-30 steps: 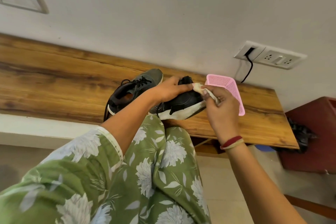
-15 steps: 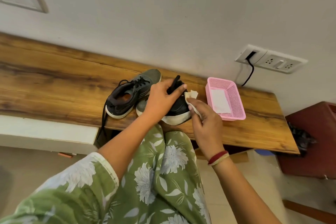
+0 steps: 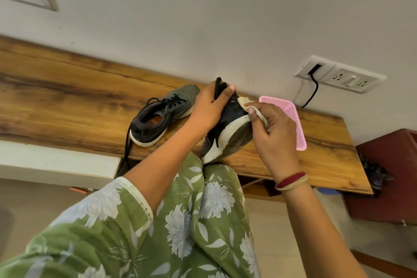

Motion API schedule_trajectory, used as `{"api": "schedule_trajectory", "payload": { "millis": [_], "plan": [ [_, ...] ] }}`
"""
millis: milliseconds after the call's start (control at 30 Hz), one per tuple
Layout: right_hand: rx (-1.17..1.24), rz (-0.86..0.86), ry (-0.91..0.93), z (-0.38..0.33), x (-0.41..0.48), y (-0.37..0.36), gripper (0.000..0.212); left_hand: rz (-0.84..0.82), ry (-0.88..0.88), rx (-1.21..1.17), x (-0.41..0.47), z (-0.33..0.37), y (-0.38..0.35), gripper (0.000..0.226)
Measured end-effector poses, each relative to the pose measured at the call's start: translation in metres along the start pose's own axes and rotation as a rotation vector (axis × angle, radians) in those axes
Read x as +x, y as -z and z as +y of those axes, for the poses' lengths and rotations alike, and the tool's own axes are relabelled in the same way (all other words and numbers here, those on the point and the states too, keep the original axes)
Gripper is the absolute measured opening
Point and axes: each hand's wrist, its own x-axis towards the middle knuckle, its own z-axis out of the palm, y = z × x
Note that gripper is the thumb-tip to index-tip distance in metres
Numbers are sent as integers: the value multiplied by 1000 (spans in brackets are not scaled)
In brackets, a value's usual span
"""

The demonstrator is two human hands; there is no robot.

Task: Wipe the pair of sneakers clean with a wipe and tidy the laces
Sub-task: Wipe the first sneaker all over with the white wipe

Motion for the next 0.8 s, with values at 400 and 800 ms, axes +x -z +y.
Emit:
{"api": "schedule_trajectory", "payload": {
  "millis": [400, 800],
  "plan": [
    [-155, -216, 75, -10, 7, 20, 13, 184, -121, 198, -13, 0, -6, 29],
    [348, -25, -268, -10, 21, 43, 11, 117, -40, 321, -4, 12, -12, 28]
  ]
}}
